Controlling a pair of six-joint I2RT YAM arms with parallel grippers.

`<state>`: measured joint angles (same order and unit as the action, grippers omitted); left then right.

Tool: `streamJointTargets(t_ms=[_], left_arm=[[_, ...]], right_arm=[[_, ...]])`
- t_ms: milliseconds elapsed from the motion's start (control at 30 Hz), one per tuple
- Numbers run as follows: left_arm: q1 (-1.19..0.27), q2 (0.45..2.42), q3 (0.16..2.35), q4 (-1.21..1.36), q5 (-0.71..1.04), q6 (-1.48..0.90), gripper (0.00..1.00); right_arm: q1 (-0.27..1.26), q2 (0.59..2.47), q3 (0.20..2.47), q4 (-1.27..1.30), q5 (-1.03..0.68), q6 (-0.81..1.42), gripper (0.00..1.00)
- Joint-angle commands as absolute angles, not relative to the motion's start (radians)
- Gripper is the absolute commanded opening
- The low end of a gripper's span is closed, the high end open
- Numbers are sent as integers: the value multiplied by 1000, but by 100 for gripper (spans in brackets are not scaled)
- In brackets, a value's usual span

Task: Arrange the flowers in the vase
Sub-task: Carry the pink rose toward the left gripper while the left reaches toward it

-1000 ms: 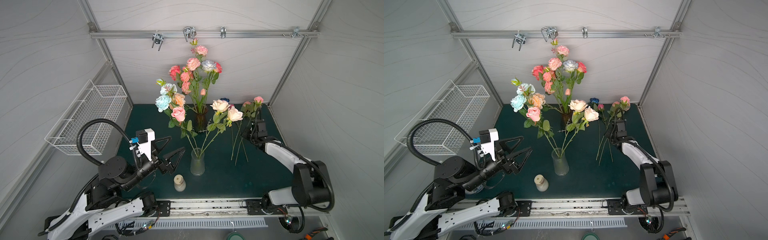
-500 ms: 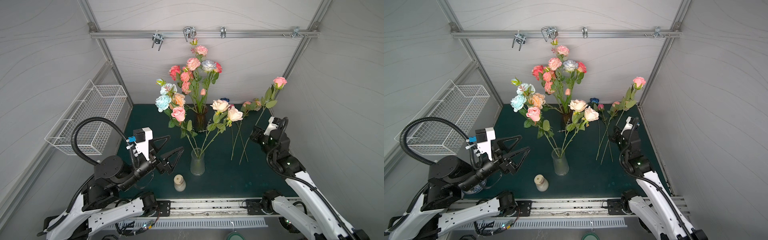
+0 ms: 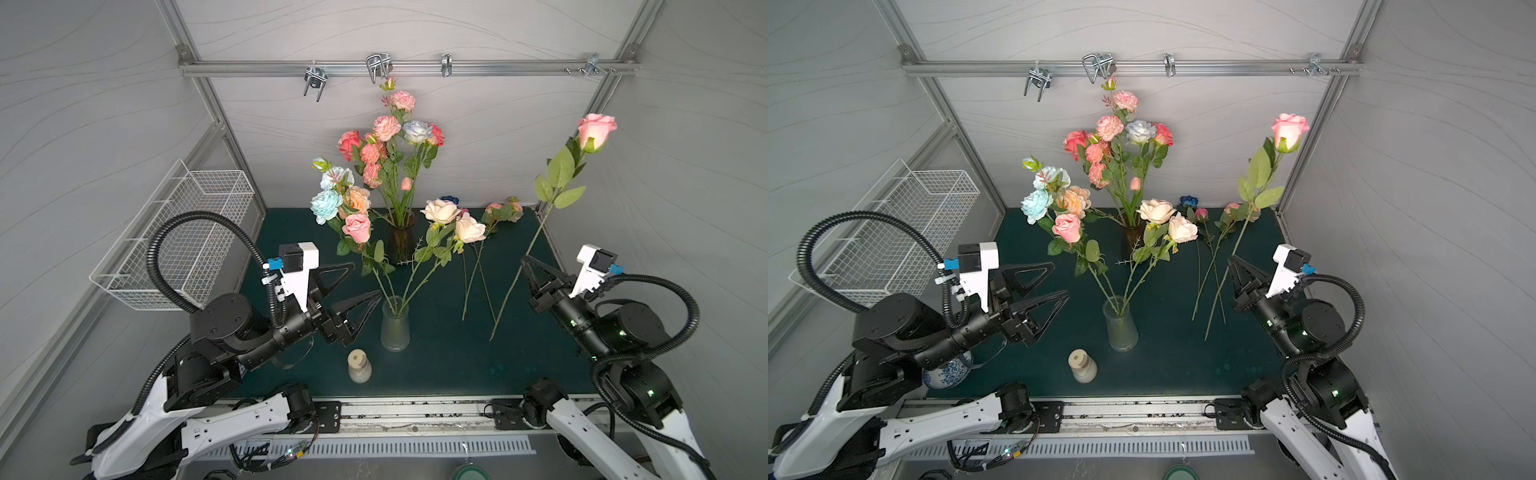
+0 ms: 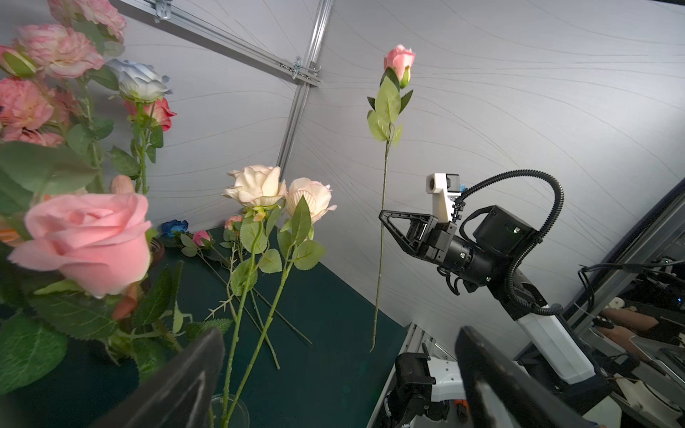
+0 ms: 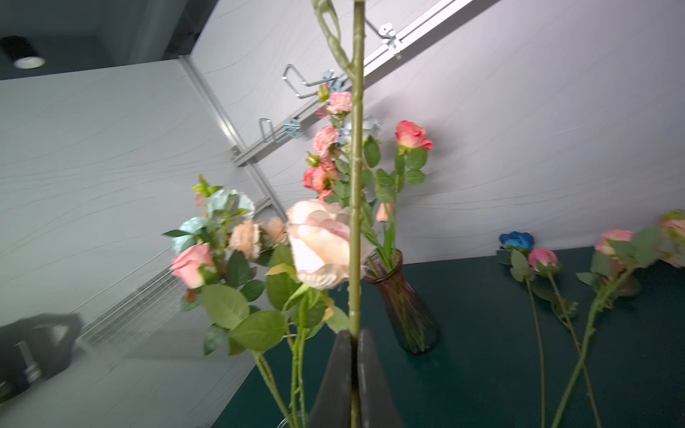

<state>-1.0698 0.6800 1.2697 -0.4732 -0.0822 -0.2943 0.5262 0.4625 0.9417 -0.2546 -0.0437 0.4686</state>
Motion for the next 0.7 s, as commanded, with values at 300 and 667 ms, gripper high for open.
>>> streamJointTargets(t_ms=[300, 667], left_arm=[[-1073, 827, 1387, -427, 69, -258, 90], [-1074, 881, 1404, -400, 82, -260, 67]], right_arm=[[644, 597, 1025, -103, -415, 570, 0], [1087, 736, 1059, -72, -204, 360, 0]])
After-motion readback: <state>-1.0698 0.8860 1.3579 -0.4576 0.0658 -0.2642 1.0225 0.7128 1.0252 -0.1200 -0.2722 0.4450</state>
